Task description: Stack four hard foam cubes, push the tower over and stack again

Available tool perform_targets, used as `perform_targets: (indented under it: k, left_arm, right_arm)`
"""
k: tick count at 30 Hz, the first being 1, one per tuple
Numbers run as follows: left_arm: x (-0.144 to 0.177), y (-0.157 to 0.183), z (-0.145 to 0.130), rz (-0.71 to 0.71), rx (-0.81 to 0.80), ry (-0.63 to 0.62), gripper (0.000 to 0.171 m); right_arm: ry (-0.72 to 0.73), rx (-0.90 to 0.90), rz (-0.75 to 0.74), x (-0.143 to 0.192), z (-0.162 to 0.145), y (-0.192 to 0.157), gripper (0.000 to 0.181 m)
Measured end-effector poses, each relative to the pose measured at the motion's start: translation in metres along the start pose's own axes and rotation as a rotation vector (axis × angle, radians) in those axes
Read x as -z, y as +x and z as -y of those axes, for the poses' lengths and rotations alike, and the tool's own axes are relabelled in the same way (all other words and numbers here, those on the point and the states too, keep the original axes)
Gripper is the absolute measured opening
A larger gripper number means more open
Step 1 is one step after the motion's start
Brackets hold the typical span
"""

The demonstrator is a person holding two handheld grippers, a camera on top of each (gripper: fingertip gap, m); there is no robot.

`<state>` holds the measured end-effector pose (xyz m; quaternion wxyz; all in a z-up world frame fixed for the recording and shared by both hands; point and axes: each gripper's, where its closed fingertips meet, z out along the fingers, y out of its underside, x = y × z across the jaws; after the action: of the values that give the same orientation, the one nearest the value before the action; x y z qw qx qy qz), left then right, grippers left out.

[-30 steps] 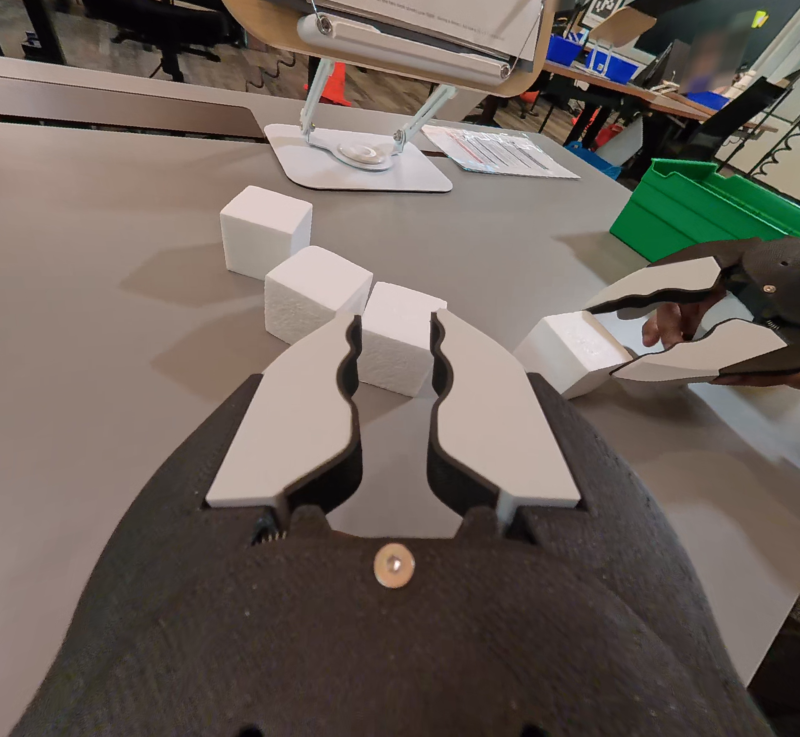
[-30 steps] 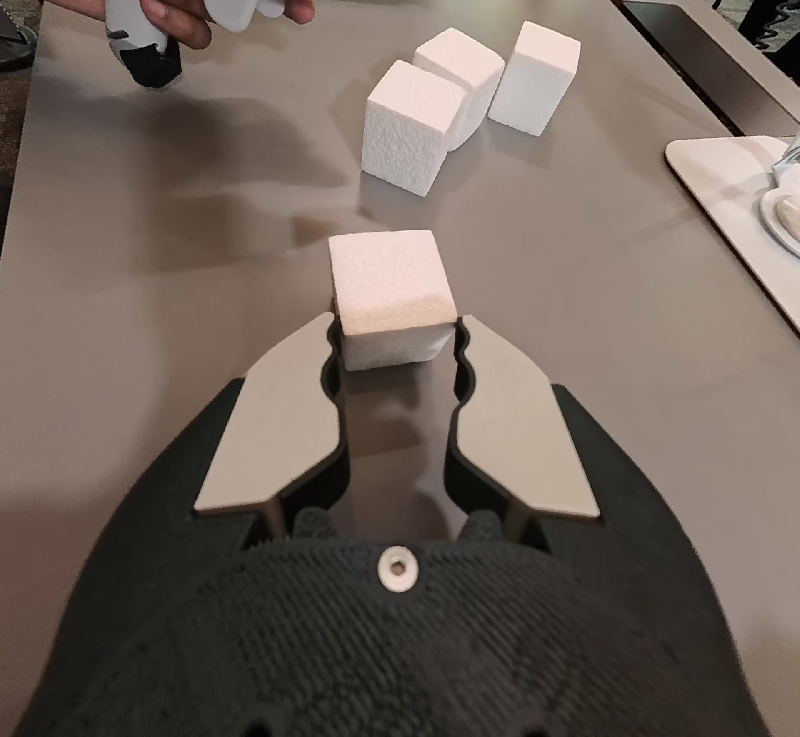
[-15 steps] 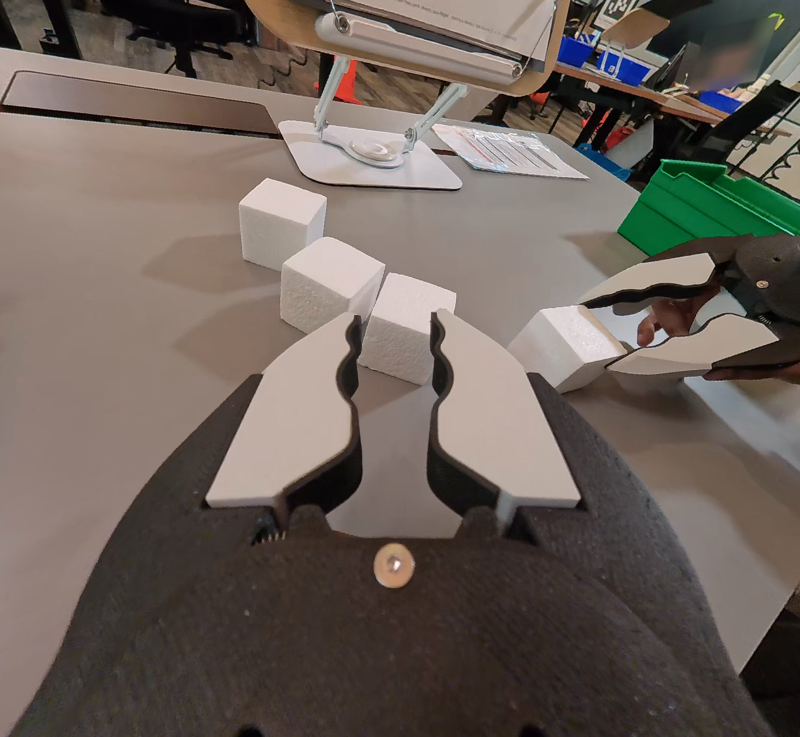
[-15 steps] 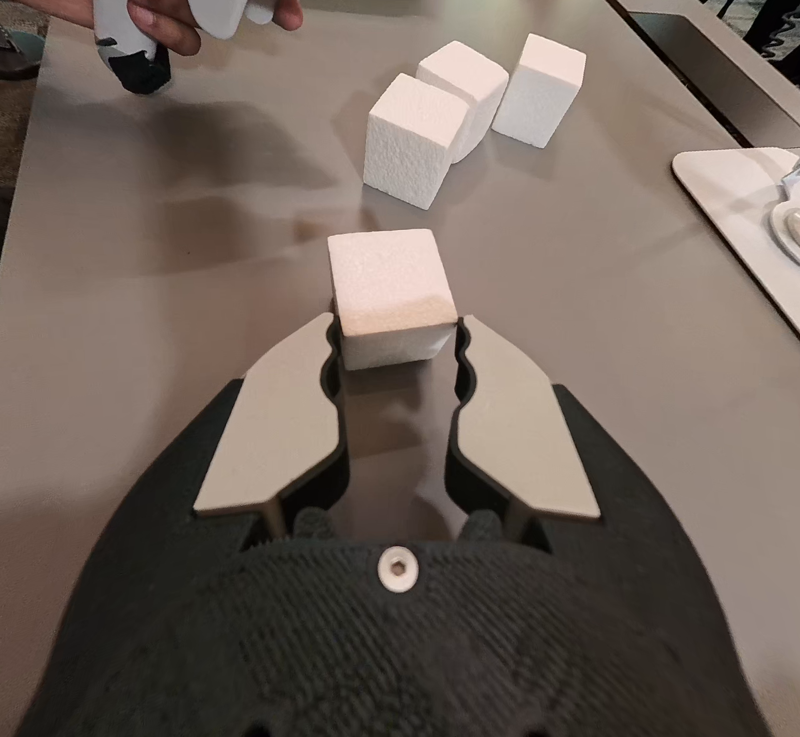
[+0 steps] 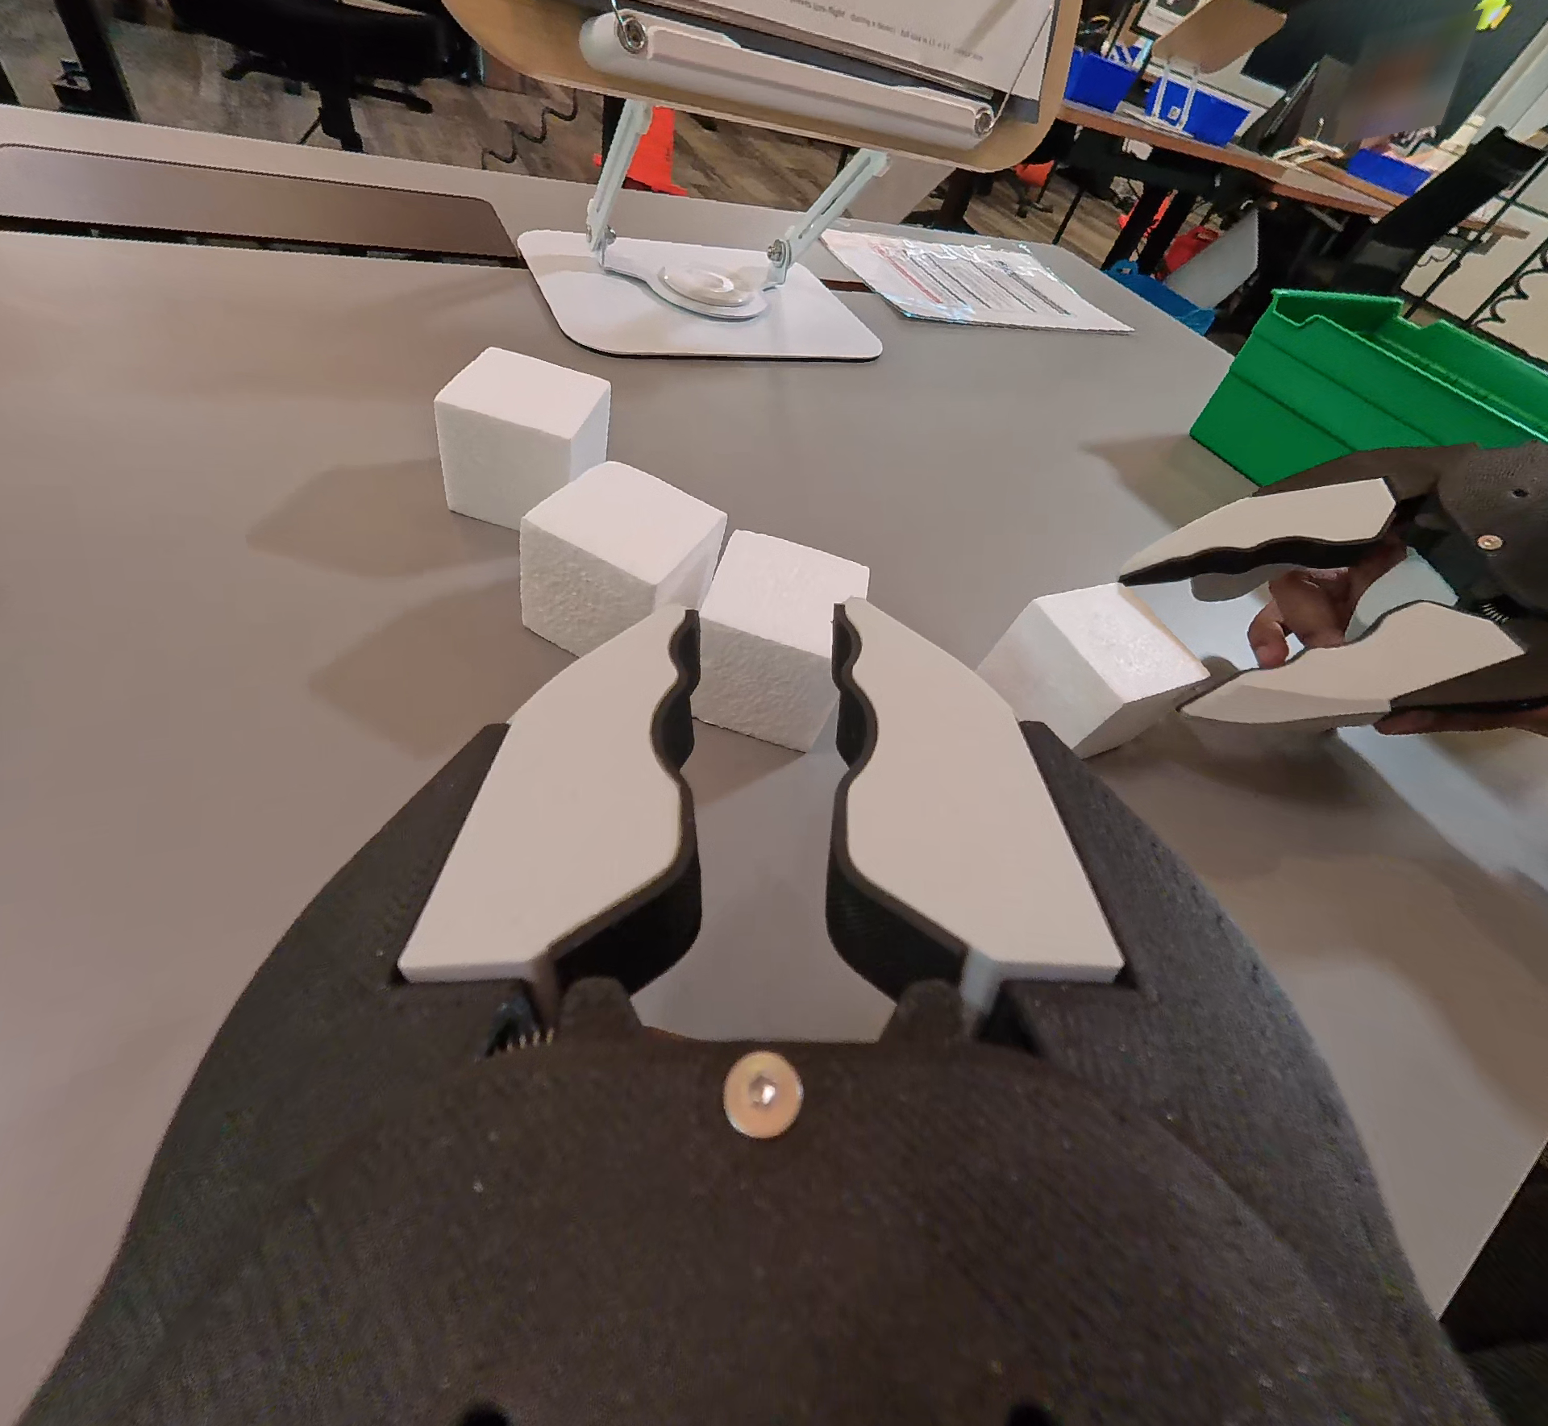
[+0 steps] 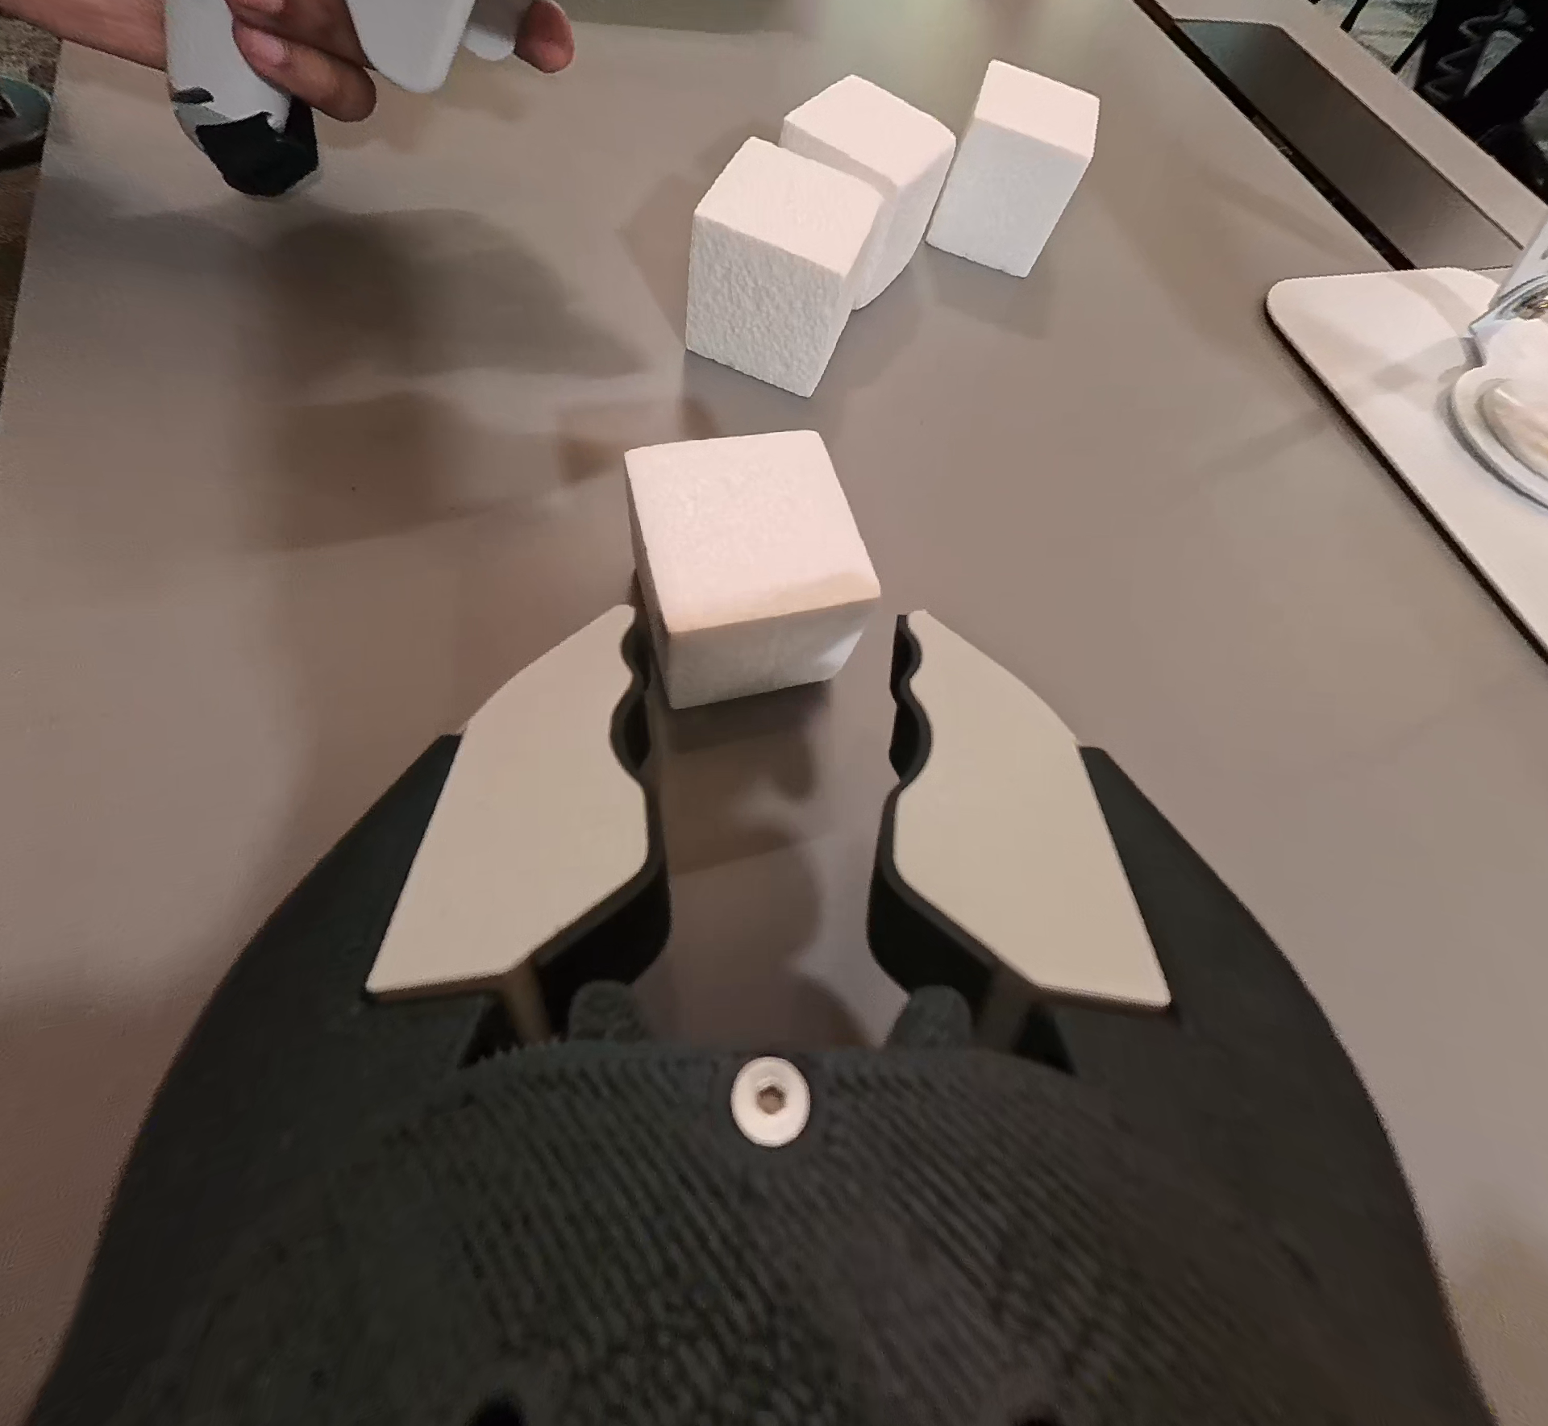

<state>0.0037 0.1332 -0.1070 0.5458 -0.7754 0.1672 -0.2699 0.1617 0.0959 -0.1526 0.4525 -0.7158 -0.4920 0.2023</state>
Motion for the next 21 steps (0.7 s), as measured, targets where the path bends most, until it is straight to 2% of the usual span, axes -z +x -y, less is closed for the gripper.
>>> perform_targets:
  k: [5,7,9,13,17,19,21]
  left_arm:
    - [0.0,-0.002,0.001,0.009,-0.004,0.005,0.03]
    - [0.001,-0.003,0.002,0.016,0.001,0.01,0.03]
    - [0.002,-0.006,0.004,0.032,0.006,0.023,0.03]
    - [0.003,-0.015,0.008,0.067,0.033,0.049,0.031]
    - [0.006,-0.024,0.005,0.081,0.082,0.039,0.033]
    - [0.013,-0.029,0.005,0.095,0.082,0.045,0.033]
    - [0.023,-0.033,0.003,0.113,0.08,0.049,0.033]
  right_arm:
    - [-0.001,-0.004,-0.005,0.006,0.001,0.001,0.059]
    - [0.031,-0.067,0.015,0.011,0.007,0.0,0.06]
    - [0.109,-0.16,0.03,0.019,0.019,0.005,0.063]
    - [0.265,-0.267,-0.033,0.039,0.04,0.024,0.064]
    - [0.314,-0.238,-0.182,0.038,0.061,0.033,0.07]
    - [0.349,-0.257,-0.229,0.034,0.08,0.036,0.075]
    - [0.444,-0.393,-0.175,0.034,0.108,0.041,0.074]
